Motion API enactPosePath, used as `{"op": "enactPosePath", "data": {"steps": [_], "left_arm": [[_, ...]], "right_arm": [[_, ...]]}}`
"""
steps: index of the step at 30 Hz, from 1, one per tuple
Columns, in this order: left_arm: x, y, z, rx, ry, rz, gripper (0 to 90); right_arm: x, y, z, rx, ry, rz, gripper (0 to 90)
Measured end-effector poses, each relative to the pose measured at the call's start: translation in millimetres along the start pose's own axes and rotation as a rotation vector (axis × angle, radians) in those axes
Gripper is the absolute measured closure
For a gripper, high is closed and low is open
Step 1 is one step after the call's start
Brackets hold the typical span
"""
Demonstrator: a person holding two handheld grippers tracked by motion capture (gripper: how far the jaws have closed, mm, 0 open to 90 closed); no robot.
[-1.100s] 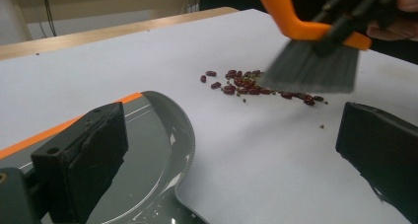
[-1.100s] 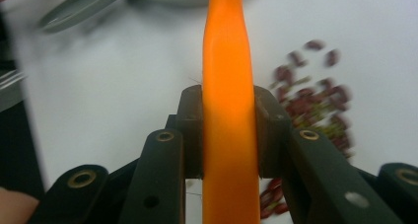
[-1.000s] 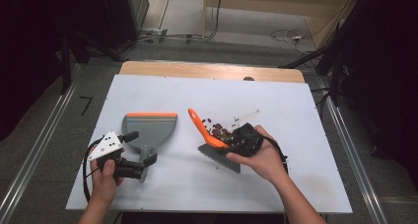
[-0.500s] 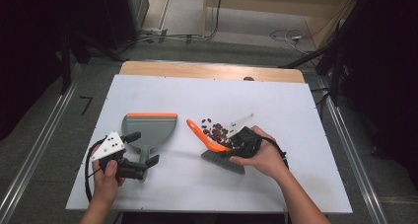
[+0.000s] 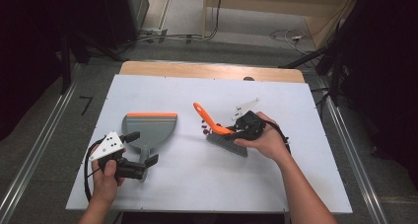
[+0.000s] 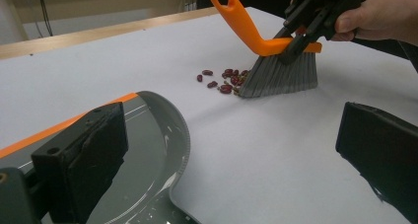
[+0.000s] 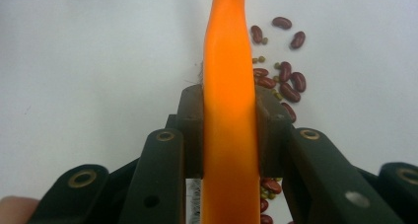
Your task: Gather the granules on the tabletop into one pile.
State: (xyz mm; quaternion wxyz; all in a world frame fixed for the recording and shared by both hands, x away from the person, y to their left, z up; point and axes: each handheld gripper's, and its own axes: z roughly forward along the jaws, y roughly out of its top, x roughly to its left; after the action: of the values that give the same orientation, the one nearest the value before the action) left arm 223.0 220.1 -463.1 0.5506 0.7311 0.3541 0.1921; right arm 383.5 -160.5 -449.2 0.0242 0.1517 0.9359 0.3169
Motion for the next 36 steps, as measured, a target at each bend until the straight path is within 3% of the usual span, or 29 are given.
{"op": "enactPosePath", "data": {"steps": [7, 12, 18, 23, 27, 30, 33, 36], "left_arm": [[-1.2, -0.2, 1.7, 0.002, -0.003, -0.001, 0.0], [-0.5, -0.8, 1.7, 0.004, -0.004, -0.002, 0.0], [0.1, -1.3, 2.7, 0.007, -0.003, -0.001, 0.0], [-1.5, -0.5, 3.4, 0.009, -0.004, 0.001, 0.0], [-2.5, -0.1, 3.8, 0.012, -0.003, 0.006, 0.0], [-2.5, -0.1, 3.4, 0.012, -0.003, 0.009, 0.0], [-1.2, -0.2, 2.6, 0.011, -0.002, 0.006, 0.0], [-0.7, 0.0, 1.7, 0.009, -0.002, 0.002, 0.0]], "right_arm": [[-10.5, 3.5, -2.2, 0.007, -0.046, -0.025, 68.7], [-14.0, 4.9, -4.0, 0.006, -0.052, -0.050, 68.8], [-4.6, 10.5, -13.1, -0.022, -0.056, -0.015, 68.7], [12.1, 24.6, -11.4, -0.074, -0.089, 0.095, 68.6], [28.1, 40.6, 2.8, -0.140, -0.157, 0.194, 68.6], [34.6, 53.3, 16.5, -0.178, -0.150, 0.313, 68.6], [36.9, 64.5, 30.4, -0.189, -0.173, 0.432, 68.6], [32.5, 68.7, 44.2, -0.194, -0.133, 0.540, 68.6]]}}
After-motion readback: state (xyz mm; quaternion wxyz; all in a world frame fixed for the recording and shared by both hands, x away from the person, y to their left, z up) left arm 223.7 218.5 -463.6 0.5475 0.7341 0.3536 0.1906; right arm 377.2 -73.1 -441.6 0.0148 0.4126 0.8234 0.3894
